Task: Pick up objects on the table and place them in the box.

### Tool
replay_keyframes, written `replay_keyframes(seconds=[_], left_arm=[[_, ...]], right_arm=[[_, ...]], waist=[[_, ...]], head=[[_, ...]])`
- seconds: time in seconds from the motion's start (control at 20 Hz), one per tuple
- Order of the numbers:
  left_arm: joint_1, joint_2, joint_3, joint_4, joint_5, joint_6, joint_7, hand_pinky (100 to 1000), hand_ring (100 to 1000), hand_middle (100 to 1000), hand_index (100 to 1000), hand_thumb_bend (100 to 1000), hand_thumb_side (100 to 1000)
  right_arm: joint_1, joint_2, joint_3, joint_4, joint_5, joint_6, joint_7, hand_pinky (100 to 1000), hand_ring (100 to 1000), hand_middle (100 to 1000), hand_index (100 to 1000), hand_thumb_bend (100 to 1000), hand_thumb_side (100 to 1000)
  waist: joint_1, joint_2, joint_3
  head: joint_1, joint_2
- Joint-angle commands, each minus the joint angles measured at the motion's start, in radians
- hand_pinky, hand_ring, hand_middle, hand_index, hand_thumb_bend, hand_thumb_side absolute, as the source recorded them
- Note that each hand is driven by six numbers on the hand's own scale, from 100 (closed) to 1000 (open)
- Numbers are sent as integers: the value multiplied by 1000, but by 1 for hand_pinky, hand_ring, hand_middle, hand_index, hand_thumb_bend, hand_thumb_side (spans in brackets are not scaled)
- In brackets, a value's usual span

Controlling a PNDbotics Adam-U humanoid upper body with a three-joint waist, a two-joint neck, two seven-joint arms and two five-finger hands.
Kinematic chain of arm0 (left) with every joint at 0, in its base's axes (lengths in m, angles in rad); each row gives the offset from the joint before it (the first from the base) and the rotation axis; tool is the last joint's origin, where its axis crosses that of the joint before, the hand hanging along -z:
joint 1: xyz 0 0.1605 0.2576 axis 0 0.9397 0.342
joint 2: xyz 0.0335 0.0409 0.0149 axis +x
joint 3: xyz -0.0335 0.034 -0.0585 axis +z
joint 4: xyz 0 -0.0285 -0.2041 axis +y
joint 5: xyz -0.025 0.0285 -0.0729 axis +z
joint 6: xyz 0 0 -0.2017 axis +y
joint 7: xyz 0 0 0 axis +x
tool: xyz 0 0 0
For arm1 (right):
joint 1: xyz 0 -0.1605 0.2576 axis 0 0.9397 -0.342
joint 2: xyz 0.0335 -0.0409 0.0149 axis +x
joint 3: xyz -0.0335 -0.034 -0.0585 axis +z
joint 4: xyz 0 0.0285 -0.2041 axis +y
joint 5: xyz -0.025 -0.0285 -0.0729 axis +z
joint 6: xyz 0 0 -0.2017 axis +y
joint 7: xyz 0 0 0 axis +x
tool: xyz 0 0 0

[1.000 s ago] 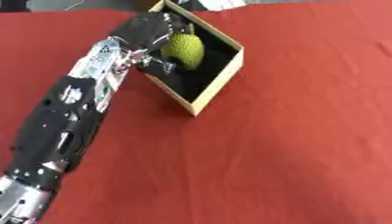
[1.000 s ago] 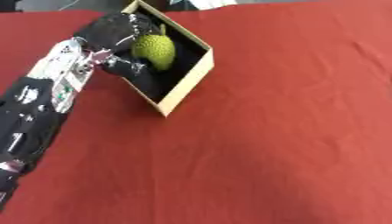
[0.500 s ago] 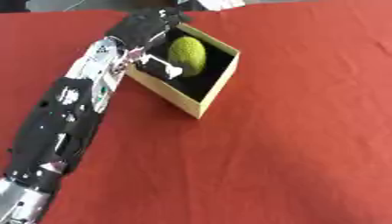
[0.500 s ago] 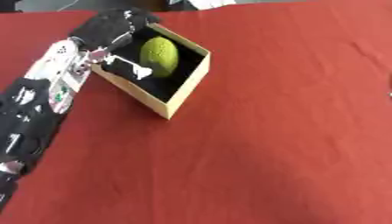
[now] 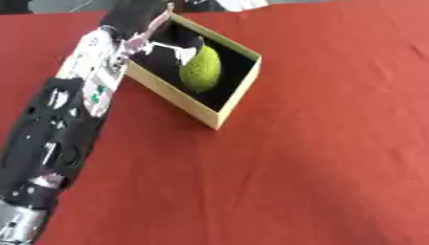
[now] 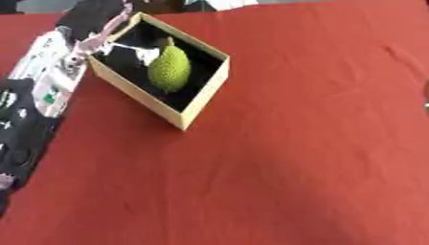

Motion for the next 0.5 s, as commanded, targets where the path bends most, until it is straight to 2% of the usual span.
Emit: replay_keyframes(seconds=[0.05, 0.3, 0.5], left_arm=[[21, 88, 33, -146, 120, 35, 8, 723, 713, 695, 854, 249, 366], [129, 200, 102, -347, 361, 112, 53, 721, 700, 679, 844, 263, 420], [247, 271, 161, -478, 551, 144, 125, 717, 688, 664, 833, 273, 474]], right_arm=[[-5, -32, -19, -19, 6, -2, -11, 798, 770, 670, 805, 100, 587], [2, -39, -27, -19, 11, -3, -23, 798, 770, 670, 805, 100, 585], [9, -47, -33, -19, 16, -5, -30, 798, 769, 670, 804, 100, 585]], waist=[[0, -28, 5], [0, -28, 24], [-1, -25, 35]], head=[[-15, -1], [-39, 3], [-47, 8]])
